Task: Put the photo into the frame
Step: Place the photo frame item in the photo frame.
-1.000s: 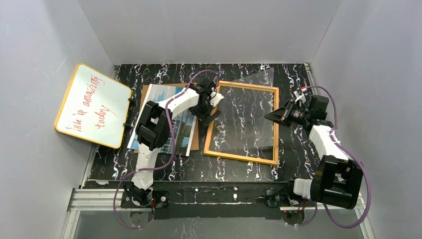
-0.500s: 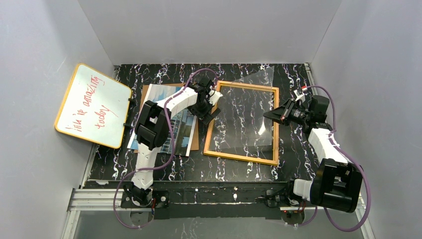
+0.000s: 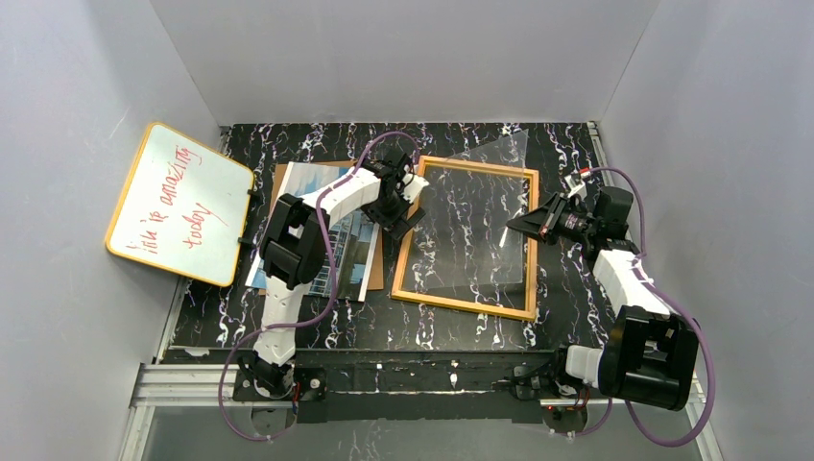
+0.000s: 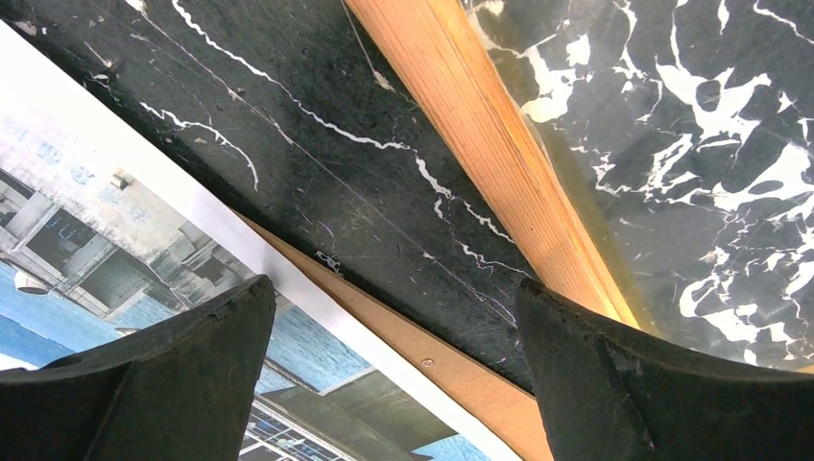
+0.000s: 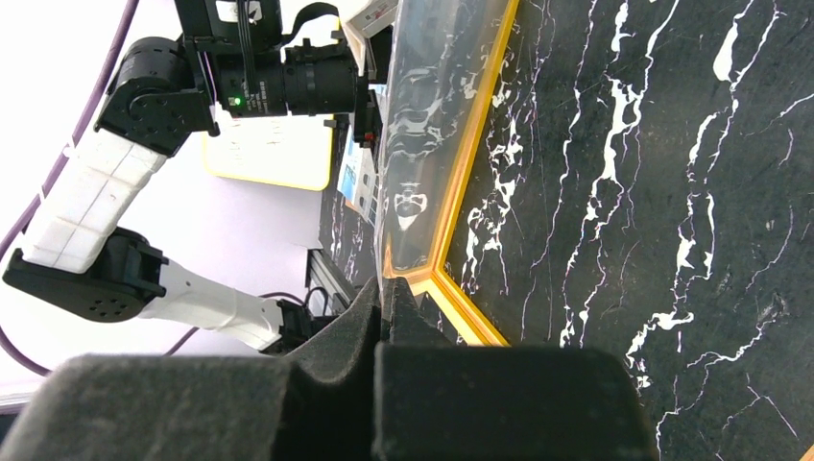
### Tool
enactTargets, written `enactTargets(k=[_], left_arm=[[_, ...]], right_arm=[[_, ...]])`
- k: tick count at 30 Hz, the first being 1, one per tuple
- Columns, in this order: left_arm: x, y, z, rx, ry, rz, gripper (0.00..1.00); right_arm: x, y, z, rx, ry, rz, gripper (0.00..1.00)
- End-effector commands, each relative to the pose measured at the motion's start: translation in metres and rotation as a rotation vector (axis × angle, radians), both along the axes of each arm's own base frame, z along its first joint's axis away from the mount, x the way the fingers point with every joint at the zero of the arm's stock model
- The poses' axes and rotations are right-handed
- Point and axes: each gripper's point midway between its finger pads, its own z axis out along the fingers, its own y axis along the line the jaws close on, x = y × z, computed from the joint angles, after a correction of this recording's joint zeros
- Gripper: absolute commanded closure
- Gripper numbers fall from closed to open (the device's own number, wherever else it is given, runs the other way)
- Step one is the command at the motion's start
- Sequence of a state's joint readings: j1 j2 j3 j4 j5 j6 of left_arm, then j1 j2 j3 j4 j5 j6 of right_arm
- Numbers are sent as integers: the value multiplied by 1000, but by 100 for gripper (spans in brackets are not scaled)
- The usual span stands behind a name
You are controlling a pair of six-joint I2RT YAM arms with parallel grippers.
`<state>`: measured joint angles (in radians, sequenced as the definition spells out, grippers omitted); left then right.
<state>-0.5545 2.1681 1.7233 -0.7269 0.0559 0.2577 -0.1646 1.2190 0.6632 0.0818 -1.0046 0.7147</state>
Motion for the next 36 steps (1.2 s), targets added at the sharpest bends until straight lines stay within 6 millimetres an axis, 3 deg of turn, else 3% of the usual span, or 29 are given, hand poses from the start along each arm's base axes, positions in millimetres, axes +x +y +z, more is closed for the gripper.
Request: enactTargets(k=[1,11,18,26,36], left_arm=[[1,0,6,-13,3,10,7],[1,2,3,-2,10,15,8],[-1,4,4,6,11,9,8],[1,4,10,2,-4,5,8],[-1,6,9,8,-3,-4,8]], right_arm=[[-7,11,12,-6,-96,81,99],[-8,17,17,-29,-130,107,99],[-6,15,2,-27,-85,82,99],[-2,-1,-39,-169,56,-16,96],[1,2,-50,-130,55,-8,85]])
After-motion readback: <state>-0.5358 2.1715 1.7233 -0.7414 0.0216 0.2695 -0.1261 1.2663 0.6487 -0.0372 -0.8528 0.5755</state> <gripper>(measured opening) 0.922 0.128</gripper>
